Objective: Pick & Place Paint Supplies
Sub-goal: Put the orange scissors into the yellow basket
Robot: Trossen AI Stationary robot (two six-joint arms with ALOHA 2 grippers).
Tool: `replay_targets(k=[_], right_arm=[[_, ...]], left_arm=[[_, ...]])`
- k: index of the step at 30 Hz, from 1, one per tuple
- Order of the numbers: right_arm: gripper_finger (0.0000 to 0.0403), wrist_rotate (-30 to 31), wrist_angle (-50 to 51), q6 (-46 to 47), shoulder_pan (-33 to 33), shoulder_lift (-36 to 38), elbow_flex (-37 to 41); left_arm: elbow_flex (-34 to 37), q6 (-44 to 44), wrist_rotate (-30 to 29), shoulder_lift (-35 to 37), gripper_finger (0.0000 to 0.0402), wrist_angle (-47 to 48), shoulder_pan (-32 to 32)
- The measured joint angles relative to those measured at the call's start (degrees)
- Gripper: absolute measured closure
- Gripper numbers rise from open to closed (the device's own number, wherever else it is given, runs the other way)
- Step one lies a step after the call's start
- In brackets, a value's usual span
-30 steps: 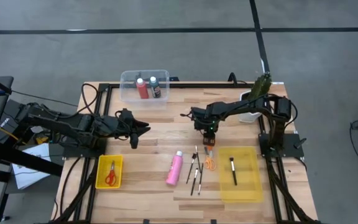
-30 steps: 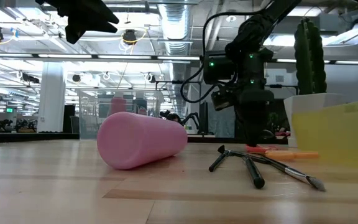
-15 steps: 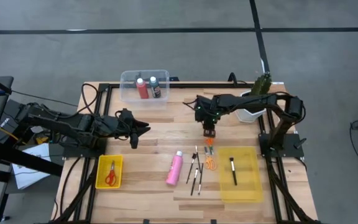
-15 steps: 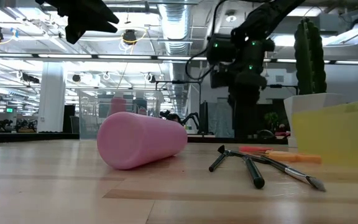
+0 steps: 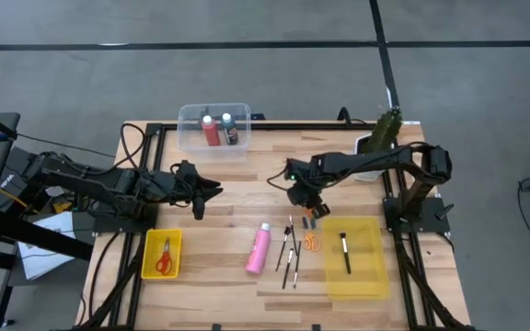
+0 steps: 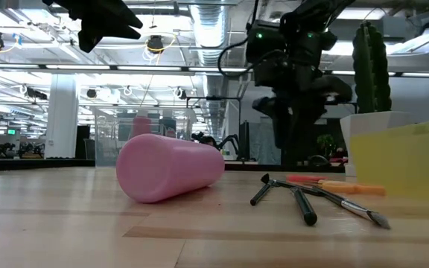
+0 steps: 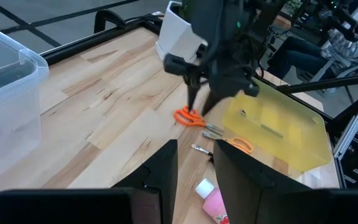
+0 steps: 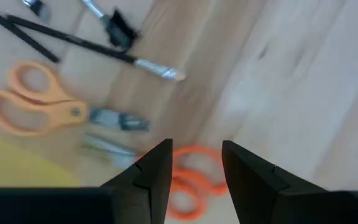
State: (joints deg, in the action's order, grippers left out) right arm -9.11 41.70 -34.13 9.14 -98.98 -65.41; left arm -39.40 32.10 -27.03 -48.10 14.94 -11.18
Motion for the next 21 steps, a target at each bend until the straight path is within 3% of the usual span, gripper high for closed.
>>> replay_targets(k=[13, 17, 21], right_arm=[[0.0267, 1.9, 2.0, 52.71, 0.05, 0.17, -0.11], [0.0267, 2.86, 4.4, 65.1, -0.05, 0.16, -0.1], [0.0267, 3.09, 4.96, 71.5, -0.02, 0.17, -0.09]], left_arm=[[0.0, 0.28, 0.02, -0.02, 0.0304, -1.01, 0.0], [0.0, 0.28, 0.02, -0.02, 0.0304, -1.09, 0.0], [0.0, 0.3, 0.04, -0.02, 0.0304, -1.33, 0.0]])
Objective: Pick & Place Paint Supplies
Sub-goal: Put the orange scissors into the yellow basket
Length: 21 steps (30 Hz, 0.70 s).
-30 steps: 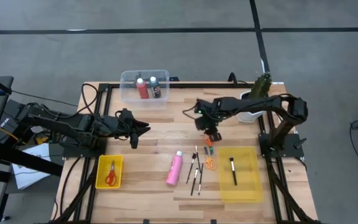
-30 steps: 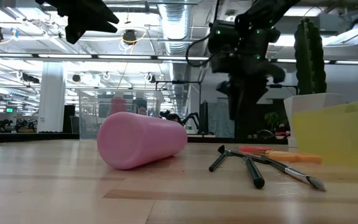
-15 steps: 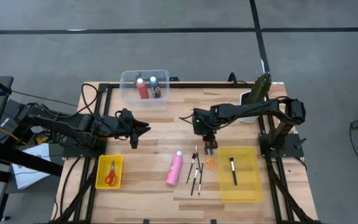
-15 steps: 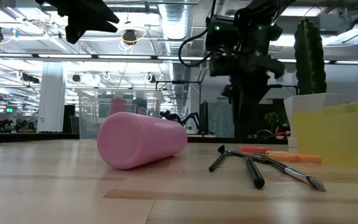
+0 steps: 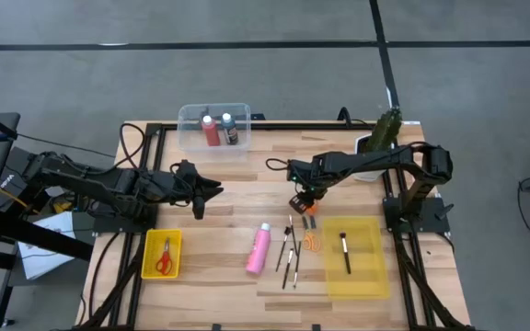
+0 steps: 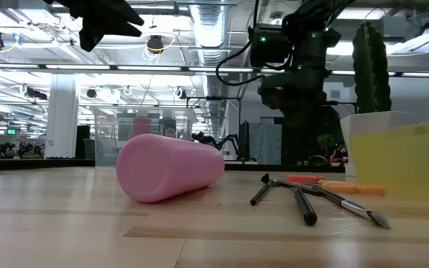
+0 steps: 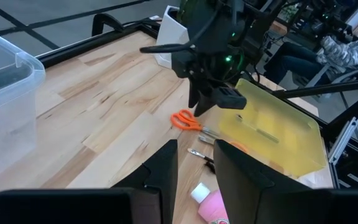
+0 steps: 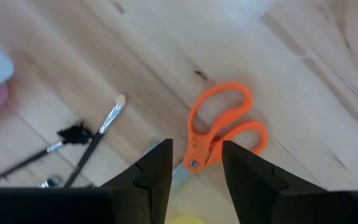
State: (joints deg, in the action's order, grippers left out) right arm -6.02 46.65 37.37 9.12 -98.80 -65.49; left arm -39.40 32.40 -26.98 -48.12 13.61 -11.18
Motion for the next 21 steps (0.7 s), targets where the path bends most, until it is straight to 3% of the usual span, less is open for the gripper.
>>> replay_targets(k=[8, 21], right_arm=[[0.0267, 1.56, -0.52, 4.68, -0.21, -0.23, -0.01], [0.0267, 1.56, -2.8, 6.36, -4.05, -8.17, -0.36]], left_arm=[[0.0, -0.02, 0.0, 0.0, 0.0304, -0.05, 0.0], [0.0, 0.01, 0.04, 0.0, 0.0304, -1.38, -0.04]])
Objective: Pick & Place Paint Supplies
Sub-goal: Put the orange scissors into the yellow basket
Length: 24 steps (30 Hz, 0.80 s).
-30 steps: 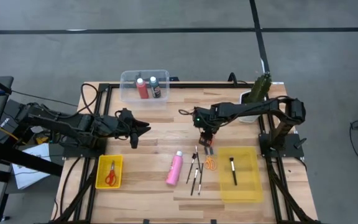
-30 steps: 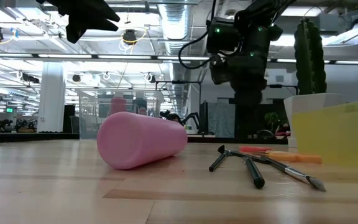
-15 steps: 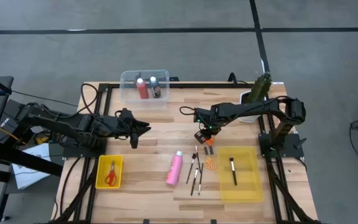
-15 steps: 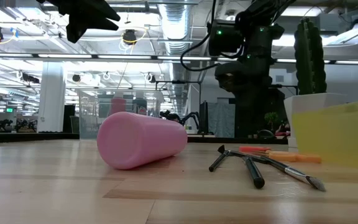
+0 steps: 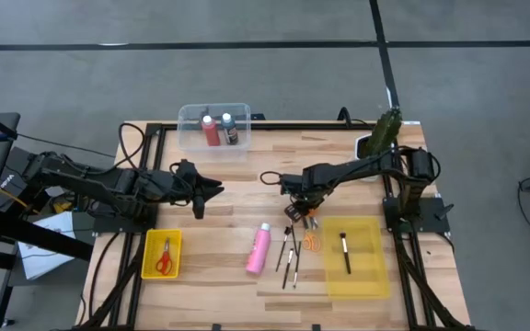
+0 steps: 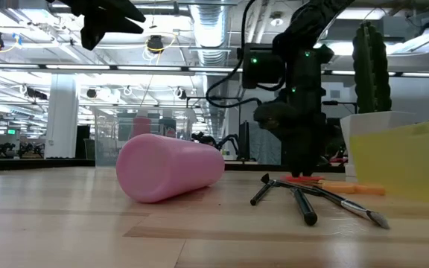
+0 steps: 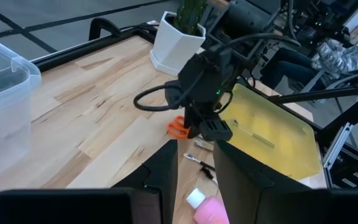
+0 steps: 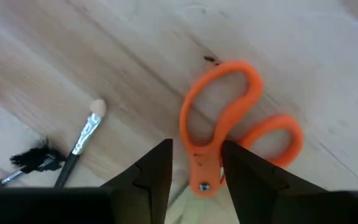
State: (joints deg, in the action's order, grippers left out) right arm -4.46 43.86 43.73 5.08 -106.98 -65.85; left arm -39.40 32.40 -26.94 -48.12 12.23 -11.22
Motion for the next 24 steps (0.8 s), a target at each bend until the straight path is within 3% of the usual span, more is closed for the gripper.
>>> replay_targets(k=[24], right_arm=[[0.0267, 2.55, -3.39, 0.01, -3.2, 0.26, -0.19]], left_arm=[[0.0, 1.66, 0.02, 0.0, 0.0304, -0.75, 0.0]])
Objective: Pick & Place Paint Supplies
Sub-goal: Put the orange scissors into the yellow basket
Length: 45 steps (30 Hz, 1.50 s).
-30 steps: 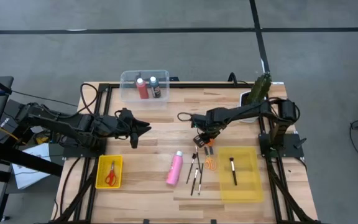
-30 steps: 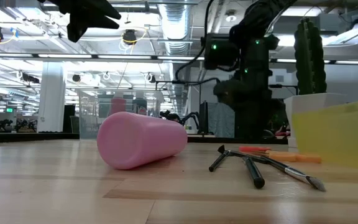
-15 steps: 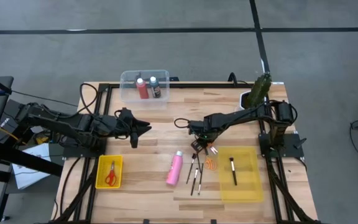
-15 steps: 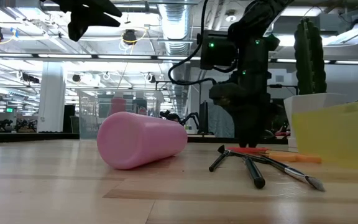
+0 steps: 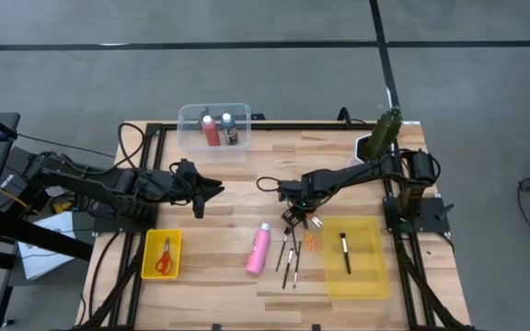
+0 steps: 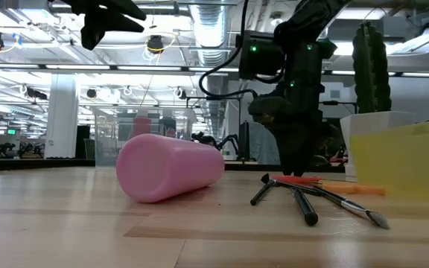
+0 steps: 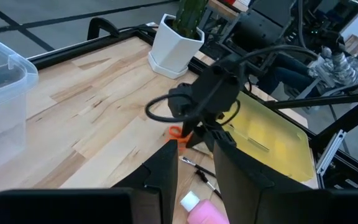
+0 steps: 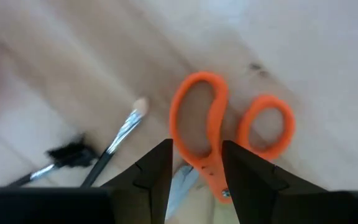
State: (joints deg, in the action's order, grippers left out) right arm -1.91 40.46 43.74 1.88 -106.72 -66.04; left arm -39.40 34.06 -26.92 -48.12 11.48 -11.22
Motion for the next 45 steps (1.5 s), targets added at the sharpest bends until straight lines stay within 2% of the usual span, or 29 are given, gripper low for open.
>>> replay_targets(k=[6, 16, 34, 45], right_arm=[[0.0267, -1.19, -0.11, -2.22, -1.58, 0.0, -0.59], [0.0267, 0.73, -0.23, -6.21, -2.5, 0.01, -3.46], [0.0267, 2.4, -0.19, -9.18, -3.77, -0.24, -3.43], [0.0267, 0.01, 1.95, -9.85, -3.75, -4.75, -3.72]], left_arm=[[0.0, -0.02, 0.0, 0.0, 0.0304, 0.01, 0.0], [0.0, 0.92, -0.02, 0.0, 0.0304, 0.03, 0.0], [0.0, 1.33, -0.04, 0.0, 0.0304, 0.05, 0.0], [0.0, 2.4, -0.07, 0.0, 0.0304, 0.04, 0.04]])
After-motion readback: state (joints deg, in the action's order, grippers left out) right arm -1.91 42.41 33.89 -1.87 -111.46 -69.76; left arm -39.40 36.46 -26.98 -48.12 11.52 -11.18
